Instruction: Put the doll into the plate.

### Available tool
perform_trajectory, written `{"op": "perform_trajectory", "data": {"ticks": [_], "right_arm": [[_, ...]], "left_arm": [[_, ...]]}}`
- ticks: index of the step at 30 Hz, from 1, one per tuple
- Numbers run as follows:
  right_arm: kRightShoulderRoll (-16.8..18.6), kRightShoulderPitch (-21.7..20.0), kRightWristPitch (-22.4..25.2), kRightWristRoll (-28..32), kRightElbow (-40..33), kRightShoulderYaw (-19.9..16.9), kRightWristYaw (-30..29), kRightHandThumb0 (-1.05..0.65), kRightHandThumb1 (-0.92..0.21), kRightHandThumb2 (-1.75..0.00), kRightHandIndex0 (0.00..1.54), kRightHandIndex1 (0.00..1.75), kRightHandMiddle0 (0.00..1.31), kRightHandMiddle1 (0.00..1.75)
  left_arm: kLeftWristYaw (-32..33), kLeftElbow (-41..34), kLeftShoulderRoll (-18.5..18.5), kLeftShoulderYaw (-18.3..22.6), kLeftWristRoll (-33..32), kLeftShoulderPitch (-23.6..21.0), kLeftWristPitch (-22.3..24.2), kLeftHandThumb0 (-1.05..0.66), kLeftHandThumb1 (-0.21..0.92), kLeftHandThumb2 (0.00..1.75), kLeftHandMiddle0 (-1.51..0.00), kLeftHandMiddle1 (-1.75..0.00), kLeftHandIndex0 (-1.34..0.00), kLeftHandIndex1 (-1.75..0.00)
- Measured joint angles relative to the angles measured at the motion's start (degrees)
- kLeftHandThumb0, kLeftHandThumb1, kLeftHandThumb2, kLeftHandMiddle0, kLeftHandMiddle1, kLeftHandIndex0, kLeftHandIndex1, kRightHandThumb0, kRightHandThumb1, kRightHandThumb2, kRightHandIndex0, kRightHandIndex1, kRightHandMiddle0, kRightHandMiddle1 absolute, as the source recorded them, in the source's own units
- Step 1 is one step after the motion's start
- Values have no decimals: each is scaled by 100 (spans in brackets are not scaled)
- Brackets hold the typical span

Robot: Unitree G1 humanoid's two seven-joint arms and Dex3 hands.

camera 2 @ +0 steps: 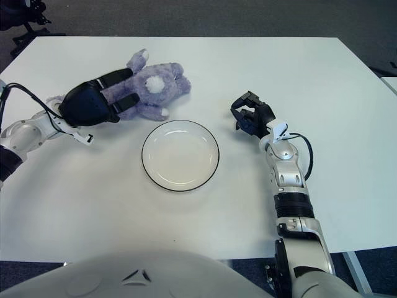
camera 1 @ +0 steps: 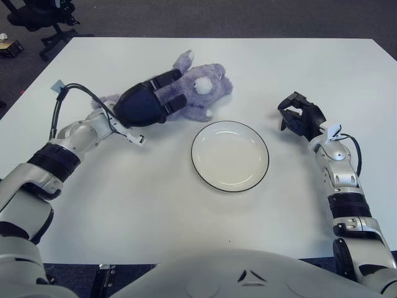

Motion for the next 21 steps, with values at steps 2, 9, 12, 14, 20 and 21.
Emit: {"op": "perform_trajectory", "data": {"ticks": [2,9,12,14,20,21], "right_arm": [[-2,-4,22,-5,-7,5,0,-35,-92,-40,74,172,32,162],[-13,-10,69,-11,-21,18,0,-35,-92,-41,73,171,32,162],[-20,-15,91,-11,-20,23,5,-35,-92,-41,73,171,32,162],[-31,-19,108,-11,-15,25,17,-35,-92,-41,73,171,32,162],[-78,-32,131,-10,28,27,85,-35,-92,-41,72,170,32,162],[-86,-32,133,-9,40,26,95,-35,-92,-41,72,170,32,162]], "left_arm": [[-32,-15,0,40,-106,0,-131,-42,92,6,-52,0,-63,-15],[-198,-210,35,272,-417,19,-560,-45,92,9,-48,0,-63,-13],[-268,-301,50,407,-601,40,-761,-48,92,10,-47,0,-63,-12],[-363,-342,49,499,-817,59,-958,-51,92,11,-47,0,-63,-11],[-768,-417,-10,751,-1531,203,-1500,-52,92,13,-49,-1,-64,-11],[-839,-424,-29,801,-1594,241,-1556,-52,92,13,-49,-1,-64,-11]]}}
